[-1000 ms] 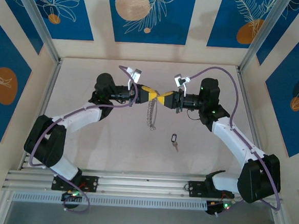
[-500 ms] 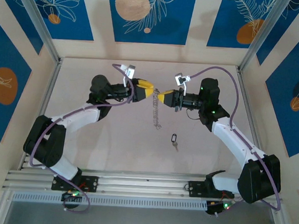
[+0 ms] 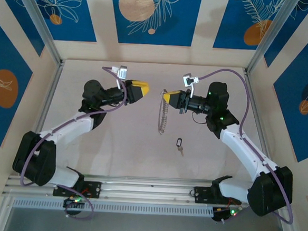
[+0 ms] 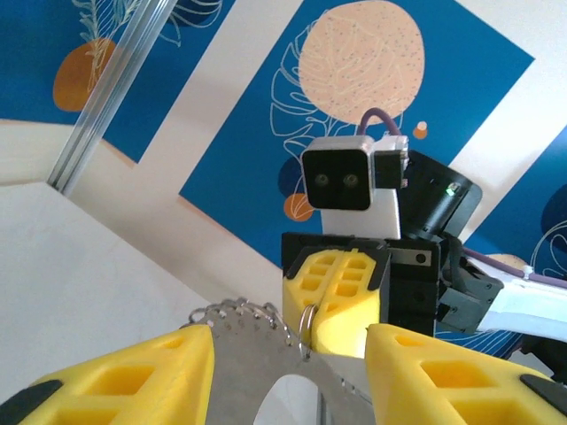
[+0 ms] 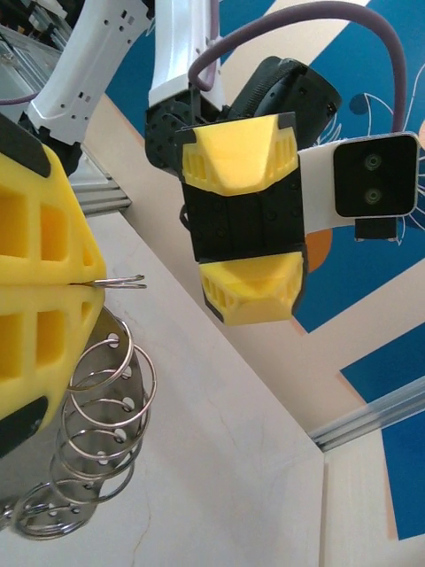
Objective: Put the keys on the keyring
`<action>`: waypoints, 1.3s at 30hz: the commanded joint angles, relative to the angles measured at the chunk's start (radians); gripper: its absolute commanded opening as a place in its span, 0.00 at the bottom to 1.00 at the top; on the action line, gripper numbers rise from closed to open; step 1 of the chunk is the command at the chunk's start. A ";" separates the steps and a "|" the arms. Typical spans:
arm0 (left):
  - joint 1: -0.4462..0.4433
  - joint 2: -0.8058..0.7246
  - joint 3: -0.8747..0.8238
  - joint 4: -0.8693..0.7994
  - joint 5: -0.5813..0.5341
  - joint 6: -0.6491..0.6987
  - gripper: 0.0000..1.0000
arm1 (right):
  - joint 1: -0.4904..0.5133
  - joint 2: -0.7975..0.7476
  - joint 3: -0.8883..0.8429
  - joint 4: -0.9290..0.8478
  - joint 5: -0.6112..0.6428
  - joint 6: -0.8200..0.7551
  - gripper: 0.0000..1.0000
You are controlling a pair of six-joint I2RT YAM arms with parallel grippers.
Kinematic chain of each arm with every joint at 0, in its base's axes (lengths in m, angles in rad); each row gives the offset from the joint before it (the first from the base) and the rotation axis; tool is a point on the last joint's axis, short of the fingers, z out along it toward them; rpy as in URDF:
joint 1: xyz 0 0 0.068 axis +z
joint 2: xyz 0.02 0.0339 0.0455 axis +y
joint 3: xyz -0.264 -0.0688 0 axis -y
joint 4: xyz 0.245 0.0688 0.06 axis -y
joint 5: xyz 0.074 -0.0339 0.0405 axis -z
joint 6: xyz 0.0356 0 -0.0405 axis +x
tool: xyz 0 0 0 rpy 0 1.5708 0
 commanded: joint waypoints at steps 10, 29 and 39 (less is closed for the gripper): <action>-0.007 0.030 0.058 -0.069 -0.017 0.026 0.55 | 0.009 0.035 0.125 -0.045 0.048 0.018 0.00; 0.023 0.033 0.166 -0.261 0.024 0.139 0.55 | 0.005 0.250 0.223 0.081 -0.181 0.062 0.00; 0.033 0.067 0.171 -0.193 0.048 0.102 0.48 | -0.027 0.279 0.180 0.230 -0.202 0.134 0.00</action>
